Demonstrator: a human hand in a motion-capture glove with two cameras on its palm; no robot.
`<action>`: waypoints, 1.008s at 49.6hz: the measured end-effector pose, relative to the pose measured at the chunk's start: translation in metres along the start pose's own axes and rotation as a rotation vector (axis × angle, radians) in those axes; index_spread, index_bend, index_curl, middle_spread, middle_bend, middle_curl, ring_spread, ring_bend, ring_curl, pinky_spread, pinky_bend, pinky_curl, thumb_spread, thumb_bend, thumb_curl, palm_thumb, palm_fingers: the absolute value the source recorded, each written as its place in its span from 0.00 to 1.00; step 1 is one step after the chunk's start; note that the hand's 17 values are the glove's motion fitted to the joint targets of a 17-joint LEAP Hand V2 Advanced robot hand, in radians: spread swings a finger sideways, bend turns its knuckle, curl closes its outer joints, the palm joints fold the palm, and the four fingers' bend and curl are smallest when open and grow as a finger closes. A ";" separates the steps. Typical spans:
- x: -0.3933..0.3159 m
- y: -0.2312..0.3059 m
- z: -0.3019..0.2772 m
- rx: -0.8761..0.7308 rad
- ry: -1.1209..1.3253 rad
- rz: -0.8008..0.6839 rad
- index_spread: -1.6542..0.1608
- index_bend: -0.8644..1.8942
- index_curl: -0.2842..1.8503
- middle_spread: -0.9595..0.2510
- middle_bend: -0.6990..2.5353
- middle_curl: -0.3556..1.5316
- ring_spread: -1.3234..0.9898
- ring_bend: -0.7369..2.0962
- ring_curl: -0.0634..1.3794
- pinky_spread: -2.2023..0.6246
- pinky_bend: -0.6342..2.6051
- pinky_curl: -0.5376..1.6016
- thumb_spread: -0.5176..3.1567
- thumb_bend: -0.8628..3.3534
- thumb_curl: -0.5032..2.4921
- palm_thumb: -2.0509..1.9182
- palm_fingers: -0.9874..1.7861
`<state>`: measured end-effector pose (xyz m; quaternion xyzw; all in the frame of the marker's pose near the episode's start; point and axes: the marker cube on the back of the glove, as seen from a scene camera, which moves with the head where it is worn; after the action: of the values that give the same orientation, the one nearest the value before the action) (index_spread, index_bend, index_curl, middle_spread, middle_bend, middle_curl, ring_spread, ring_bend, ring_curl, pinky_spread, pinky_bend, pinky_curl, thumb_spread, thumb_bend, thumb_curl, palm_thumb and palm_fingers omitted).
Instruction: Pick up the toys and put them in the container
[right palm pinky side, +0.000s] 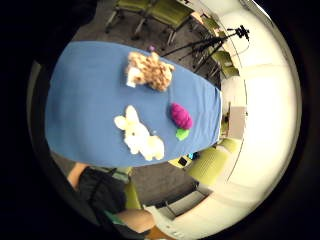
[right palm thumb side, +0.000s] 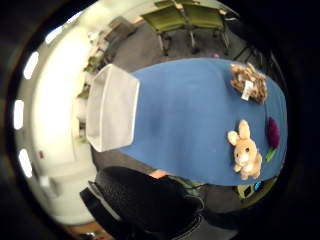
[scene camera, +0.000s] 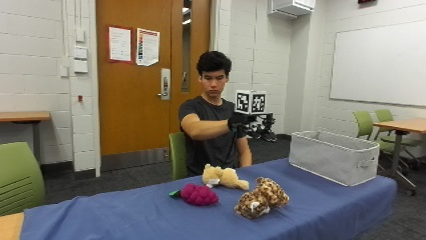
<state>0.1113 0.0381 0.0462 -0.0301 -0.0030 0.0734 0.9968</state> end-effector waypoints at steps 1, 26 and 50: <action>0.010 0.003 0.006 -0.007 -0.006 0.017 0.80 0.38 0.25 0.72 0.29 0.31 0.44 0.34 0.15 0.73 0.33 0.37 0.36 0.17 0.18 0.45 0.40; 0.096 0.043 0.168 -0.172 -0.048 0.148 0.80 0.38 0.29 0.72 0.29 0.35 0.44 0.33 0.18 0.73 0.34 0.40 0.36 0.17 0.19 0.46 0.38; 0.095 0.072 0.184 -0.207 -0.066 0.146 0.80 0.40 0.32 0.73 0.27 0.36 0.44 0.33 0.21 0.72 0.36 0.41 0.40 0.21 0.22 0.53 0.41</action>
<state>0.1927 0.1339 0.2262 -0.1305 -0.0414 0.1460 0.9798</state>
